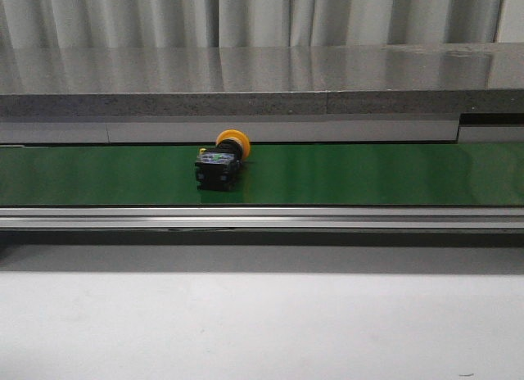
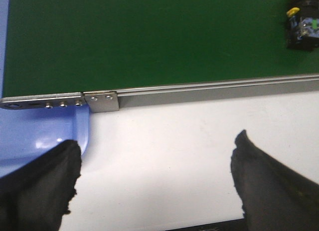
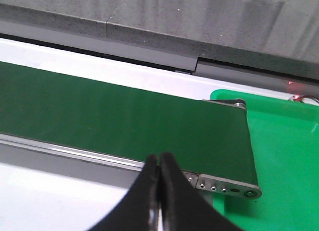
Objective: Move button from right to left
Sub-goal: 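Let the belt carry the button toward the left gripper, then lower the left gripper and grasp the button on the belt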
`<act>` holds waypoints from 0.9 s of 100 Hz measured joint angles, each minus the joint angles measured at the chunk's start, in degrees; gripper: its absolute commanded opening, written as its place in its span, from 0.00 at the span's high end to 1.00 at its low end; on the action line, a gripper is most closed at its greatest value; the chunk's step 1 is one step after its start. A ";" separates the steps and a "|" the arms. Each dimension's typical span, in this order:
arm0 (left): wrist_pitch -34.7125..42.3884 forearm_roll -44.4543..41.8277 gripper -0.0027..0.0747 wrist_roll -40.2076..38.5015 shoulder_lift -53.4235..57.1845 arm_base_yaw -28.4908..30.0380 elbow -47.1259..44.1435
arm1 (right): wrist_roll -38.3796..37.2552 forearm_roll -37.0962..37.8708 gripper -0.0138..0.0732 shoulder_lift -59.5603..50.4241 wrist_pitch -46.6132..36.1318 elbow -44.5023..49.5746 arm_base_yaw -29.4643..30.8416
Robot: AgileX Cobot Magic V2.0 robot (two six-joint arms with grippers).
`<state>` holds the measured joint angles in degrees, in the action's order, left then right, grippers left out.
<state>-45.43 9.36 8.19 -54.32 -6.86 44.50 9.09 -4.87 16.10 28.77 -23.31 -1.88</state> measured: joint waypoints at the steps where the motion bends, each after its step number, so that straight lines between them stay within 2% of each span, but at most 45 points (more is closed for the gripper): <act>1: 0.00 0.10 0.17 0.00 0.00 0.00 0.00 | 0.00 0.00 0.92 0.00 0.00 0.00 0.00; 38: 0.36 3.08 0.17 0.00 -5.09 -3.74 4.14 | 0.00 0.00 0.92 0.00 0.00 0.00 0.00; 69: 1.63 3.08 0.17 0.00 -19.14 -9.72 14.26 | 0.00 0.00 0.92 0.00 0.00 0.00 0.00; 90: 3.65 0.15 0.17 0.10 -29.57 -12.90 20.93 | 0.00 0.00 0.92 0.00 0.00 0.00 0.00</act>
<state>-41.78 9.52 8.29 -83.89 -19.76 65.43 9.09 -4.87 16.10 28.77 -23.31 -1.88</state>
